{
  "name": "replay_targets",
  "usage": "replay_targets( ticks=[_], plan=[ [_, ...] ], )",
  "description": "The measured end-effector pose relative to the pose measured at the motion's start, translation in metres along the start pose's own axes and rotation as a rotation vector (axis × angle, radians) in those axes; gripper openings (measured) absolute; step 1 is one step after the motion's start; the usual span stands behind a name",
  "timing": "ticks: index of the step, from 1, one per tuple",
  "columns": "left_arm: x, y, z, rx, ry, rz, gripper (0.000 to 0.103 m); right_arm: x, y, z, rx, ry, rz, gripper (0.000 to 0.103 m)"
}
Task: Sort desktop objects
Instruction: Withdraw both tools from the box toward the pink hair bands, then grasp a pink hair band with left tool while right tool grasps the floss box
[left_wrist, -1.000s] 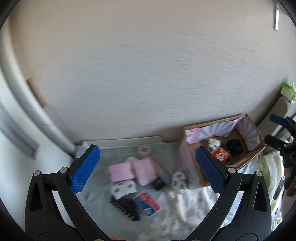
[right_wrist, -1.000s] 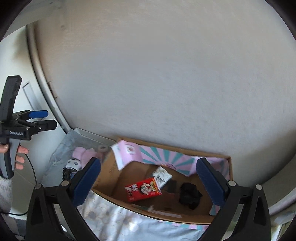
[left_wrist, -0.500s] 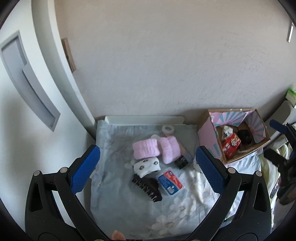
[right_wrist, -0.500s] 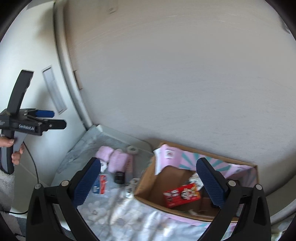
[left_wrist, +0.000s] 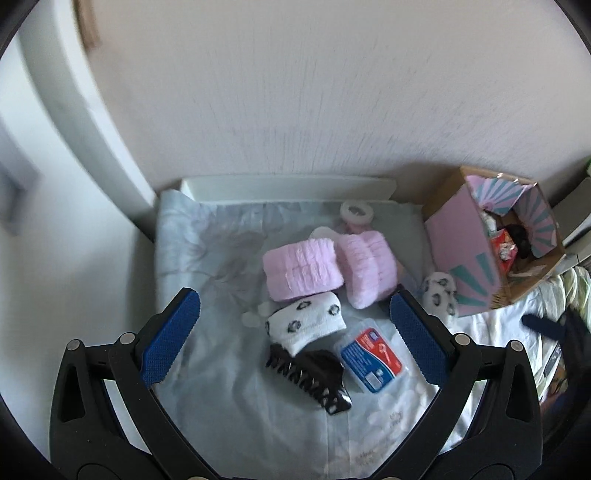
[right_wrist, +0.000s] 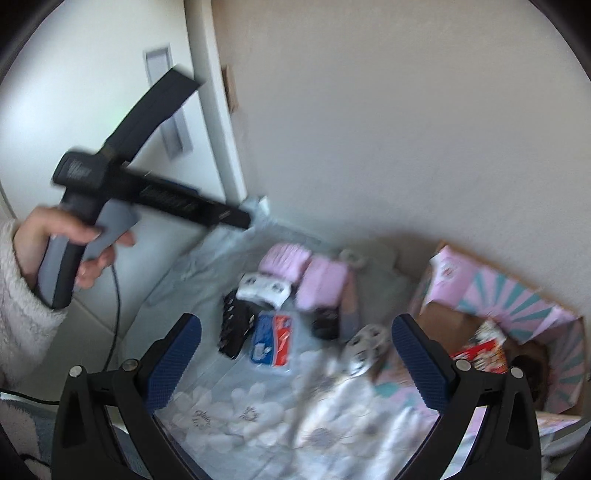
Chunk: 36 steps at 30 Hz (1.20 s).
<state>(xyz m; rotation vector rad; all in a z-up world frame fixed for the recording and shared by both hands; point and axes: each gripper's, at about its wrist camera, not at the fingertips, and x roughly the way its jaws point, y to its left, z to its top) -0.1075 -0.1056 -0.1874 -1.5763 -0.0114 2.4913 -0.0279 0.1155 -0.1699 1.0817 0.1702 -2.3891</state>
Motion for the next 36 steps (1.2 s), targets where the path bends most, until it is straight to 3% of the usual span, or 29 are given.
replay_targets(
  ticks=[7,12,26,28,30,32,35,36],
  plan=[
    [0.062,0.003,0.005,-0.004,0.041,0.003,0.103,0.067,0.009,-0.029,0.05,0.114,-0.008,0.099],
    [0.091,0.003,0.005,0.002,0.045,0.007,0.103,0.09,0.012,-0.043,0.01,0.136,-0.044,0.099],
    [0.11,0.004,0.004,0.003,0.027,-0.005,0.102,0.118,0.017,-0.054,-0.014,0.12,-0.089,0.092],
    [0.111,0.005,0.003,-0.001,0.024,-0.014,0.098,0.121,0.017,-0.054,-0.012,0.123,-0.09,0.087],
    [0.111,0.006,0.002,-0.003,0.025,-0.026,0.084,0.124,0.017,-0.054,-0.011,0.128,-0.088,0.08],
    [0.112,0.007,0.001,-0.005,0.028,-0.042,0.069,0.128,0.018,-0.054,-0.012,0.138,-0.084,0.066],
    [0.11,0.006,-0.001,-0.004,0.022,-0.052,0.061,0.13,0.018,-0.055,-0.011,0.14,-0.084,0.05],
    [0.108,0.006,-0.001,-0.002,0.014,-0.055,0.056,0.13,0.019,-0.055,-0.014,0.139,-0.089,0.05]
  ],
)
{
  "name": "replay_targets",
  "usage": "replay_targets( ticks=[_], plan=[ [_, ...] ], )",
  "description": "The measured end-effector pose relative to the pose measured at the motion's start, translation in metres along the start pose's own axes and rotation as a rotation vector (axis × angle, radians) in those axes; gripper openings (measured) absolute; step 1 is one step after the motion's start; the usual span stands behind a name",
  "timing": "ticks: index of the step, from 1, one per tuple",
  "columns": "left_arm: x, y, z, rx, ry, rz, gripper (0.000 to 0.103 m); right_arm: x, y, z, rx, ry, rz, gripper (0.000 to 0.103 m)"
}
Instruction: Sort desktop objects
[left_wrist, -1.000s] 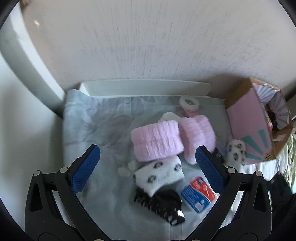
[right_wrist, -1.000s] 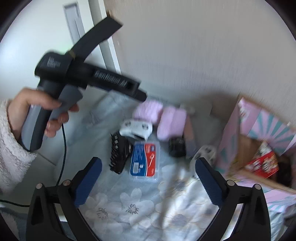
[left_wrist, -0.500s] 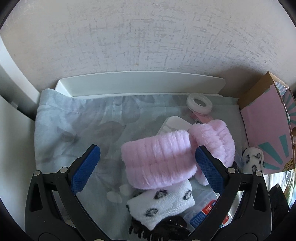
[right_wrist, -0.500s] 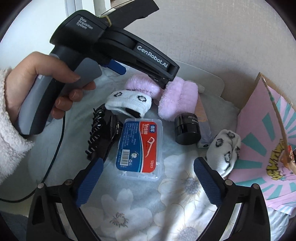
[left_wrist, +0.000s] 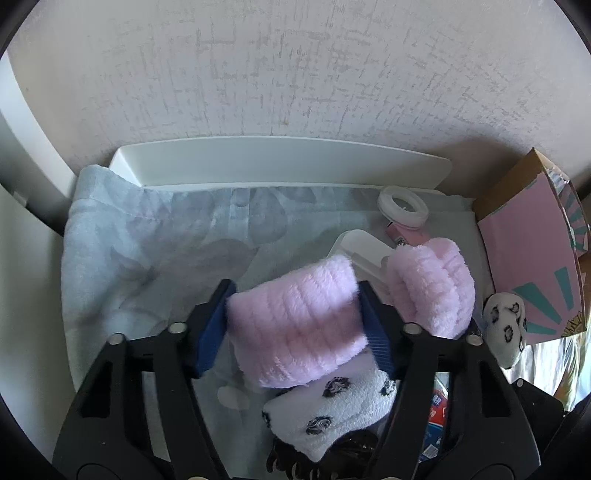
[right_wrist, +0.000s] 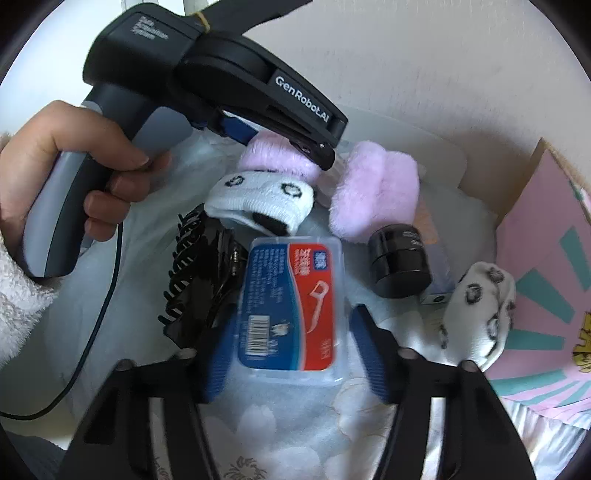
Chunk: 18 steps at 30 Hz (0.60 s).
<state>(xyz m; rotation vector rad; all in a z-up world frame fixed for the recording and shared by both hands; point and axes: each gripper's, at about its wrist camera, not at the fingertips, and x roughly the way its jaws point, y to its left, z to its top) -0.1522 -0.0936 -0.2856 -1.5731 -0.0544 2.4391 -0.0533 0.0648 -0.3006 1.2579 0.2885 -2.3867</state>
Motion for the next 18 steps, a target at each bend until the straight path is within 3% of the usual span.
replay_targets(
  ticks=[4,12,13,18],
  plan=[
    [-0.006,0.002,-0.002,-0.012,-0.017,-0.023,0.052,-0.002,0.0,-0.002,0.012,-0.005,-0.015,0.05],
    [-0.02,0.008,-0.006,-0.032,-0.044,-0.044,0.031,-0.009,-0.002,-0.006,0.028,-0.006,-0.012,0.05],
    [-0.021,0.024,0.0,-0.035,-0.043,-0.05,0.03,-0.01,-0.002,-0.006,0.03,-0.007,-0.012,0.05],
    [-0.031,0.028,-0.004,-0.053,-0.061,-0.053,0.027,-0.016,-0.002,-0.007,0.041,-0.016,-0.014,0.05]
  ],
)
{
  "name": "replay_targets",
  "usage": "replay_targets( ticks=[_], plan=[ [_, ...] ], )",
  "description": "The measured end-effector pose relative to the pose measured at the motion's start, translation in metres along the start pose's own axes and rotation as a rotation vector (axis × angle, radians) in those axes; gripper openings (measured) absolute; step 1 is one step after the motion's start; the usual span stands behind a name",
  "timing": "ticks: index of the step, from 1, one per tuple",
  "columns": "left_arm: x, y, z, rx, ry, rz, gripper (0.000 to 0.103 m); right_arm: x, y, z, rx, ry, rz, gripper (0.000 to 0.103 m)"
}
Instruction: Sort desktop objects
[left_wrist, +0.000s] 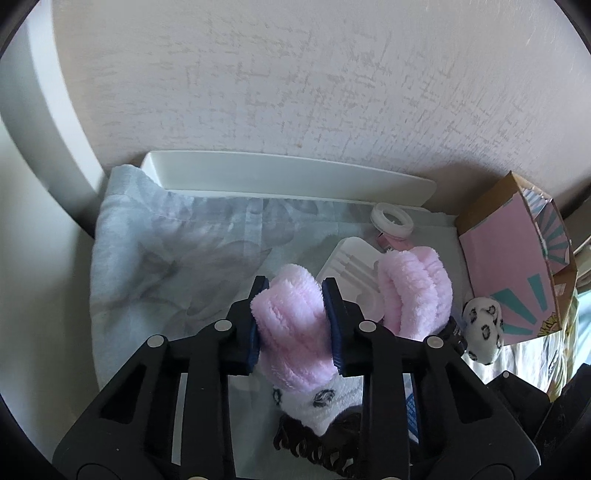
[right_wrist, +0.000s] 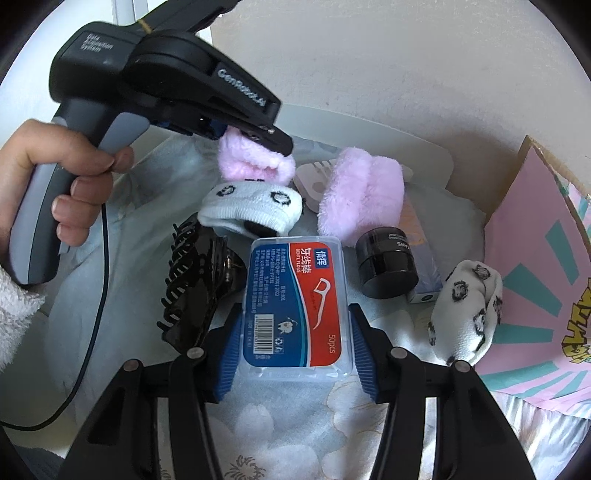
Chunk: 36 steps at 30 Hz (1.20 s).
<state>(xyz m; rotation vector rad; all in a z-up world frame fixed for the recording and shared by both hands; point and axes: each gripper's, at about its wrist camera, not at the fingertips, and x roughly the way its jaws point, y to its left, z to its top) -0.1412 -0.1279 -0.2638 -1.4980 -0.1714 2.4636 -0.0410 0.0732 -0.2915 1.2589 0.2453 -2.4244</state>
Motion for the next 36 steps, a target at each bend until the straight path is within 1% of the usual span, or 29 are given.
replay_targets(
  ticks=[7,9,10,12,15,17,20,22,24,25,26,27,28,30,34,36],
  plan=[
    [-0.022,0.007,0.001,-0.029,-0.023,0.015,0.026,-0.011,0.001,0.0,0.015,-0.011,-0.004,0.05],
    [-0.035,0.008,0.002,-0.038,-0.031,0.025,0.026,-0.017,0.002,0.001,0.018,-0.014,-0.003,0.05],
    [-0.048,0.014,0.003,-0.044,-0.034,0.024,0.026,-0.02,0.003,0.002,0.02,-0.016,-0.003,0.05],
    [-0.064,0.014,0.003,-0.065,-0.037,0.012,0.026,-0.029,0.004,0.005,0.021,-0.02,-0.002,0.05],
    [-0.082,0.006,0.0,-0.095,-0.046,-0.004,0.026,-0.045,0.003,0.014,0.03,-0.036,0.008,0.05],
    [-0.096,0.0,-0.002,-0.101,-0.051,-0.002,0.026,-0.053,0.004,0.024,0.038,-0.048,0.012,0.05],
    [-0.116,-0.014,-0.005,-0.093,-0.049,0.002,0.026,-0.075,0.005,0.031,0.048,-0.069,0.017,0.05],
    [-0.128,-0.024,-0.005,-0.088,-0.051,-0.006,0.026,-0.092,-0.002,0.037,0.062,-0.087,0.027,0.05],
    [-0.138,-0.039,-0.004,-0.082,-0.062,-0.016,0.026,-0.101,-0.019,0.051,0.072,-0.107,0.029,0.05],
    [-0.141,-0.045,-0.002,-0.074,-0.062,-0.021,0.026,-0.106,-0.025,0.054,0.077,-0.115,0.029,0.05],
    [-0.148,-0.052,-0.001,-0.067,-0.07,-0.022,0.026,-0.118,-0.028,0.05,0.083,-0.125,0.028,0.05],
    [-0.153,-0.063,0.001,-0.057,-0.079,-0.029,0.026,-0.128,-0.034,0.05,0.09,-0.138,0.023,0.05],
    [-0.153,-0.07,0.002,-0.052,-0.08,-0.034,0.026,-0.11,-0.031,0.059,0.095,-0.147,0.018,0.05],
    [-0.162,-0.092,0.005,-0.031,-0.096,-0.049,0.026,-0.126,-0.045,0.059,0.111,-0.165,0.005,0.05],
    [-0.166,-0.135,0.012,0.022,-0.104,-0.066,0.027,-0.156,-0.075,0.057,0.137,-0.191,-0.033,0.05],
    [-0.165,-0.16,0.016,0.044,-0.108,-0.099,0.027,-0.169,-0.093,0.055,0.145,-0.188,-0.064,0.05]
  ],
)
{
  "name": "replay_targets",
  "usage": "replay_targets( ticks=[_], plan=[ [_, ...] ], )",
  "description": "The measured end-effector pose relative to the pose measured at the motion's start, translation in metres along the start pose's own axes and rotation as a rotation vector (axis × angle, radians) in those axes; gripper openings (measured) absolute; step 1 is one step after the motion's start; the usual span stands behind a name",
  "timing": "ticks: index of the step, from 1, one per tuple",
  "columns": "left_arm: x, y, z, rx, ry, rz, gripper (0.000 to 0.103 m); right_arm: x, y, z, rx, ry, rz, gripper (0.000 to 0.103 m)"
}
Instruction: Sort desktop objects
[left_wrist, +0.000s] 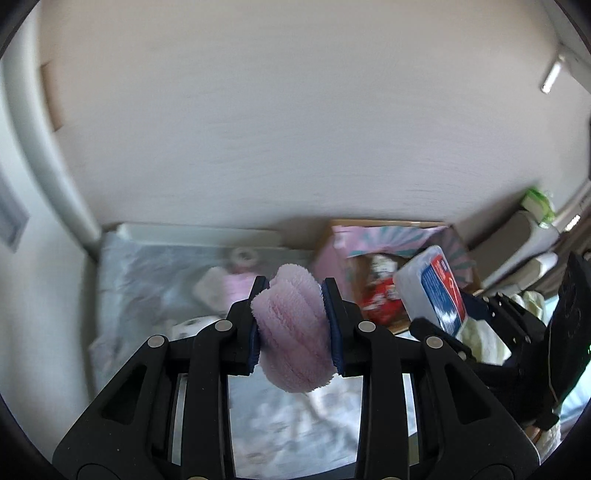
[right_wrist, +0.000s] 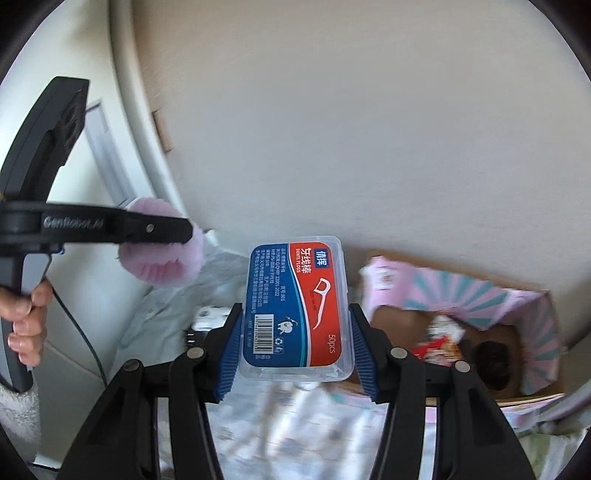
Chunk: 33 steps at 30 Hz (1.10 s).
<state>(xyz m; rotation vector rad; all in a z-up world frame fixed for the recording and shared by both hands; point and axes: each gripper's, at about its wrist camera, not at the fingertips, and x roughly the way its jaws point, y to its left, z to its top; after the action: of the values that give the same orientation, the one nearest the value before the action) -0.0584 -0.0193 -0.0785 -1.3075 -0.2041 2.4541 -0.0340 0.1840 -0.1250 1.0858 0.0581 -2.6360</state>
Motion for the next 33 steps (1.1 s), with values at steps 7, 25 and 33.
replay_targets(
  ticks=[7,25,33],
  plan=[
    [0.027,-0.085,0.006,0.122,0.033,-0.042,0.027,-0.034,-0.064,0.003,0.015,0.008,-0.093,0.05],
    [0.133,-0.208,0.006,0.281,0.132,-0.037,0.027,-0.025,-0.177,-0.037,0.025,0.123,-0.136,0.05],
    [0.173,-0.217,0.003,0.299,0.2,-0.002,0.027,0.009,-0.203,-0.045,0.06,0.174,-0.097,0.05]
  ],
)
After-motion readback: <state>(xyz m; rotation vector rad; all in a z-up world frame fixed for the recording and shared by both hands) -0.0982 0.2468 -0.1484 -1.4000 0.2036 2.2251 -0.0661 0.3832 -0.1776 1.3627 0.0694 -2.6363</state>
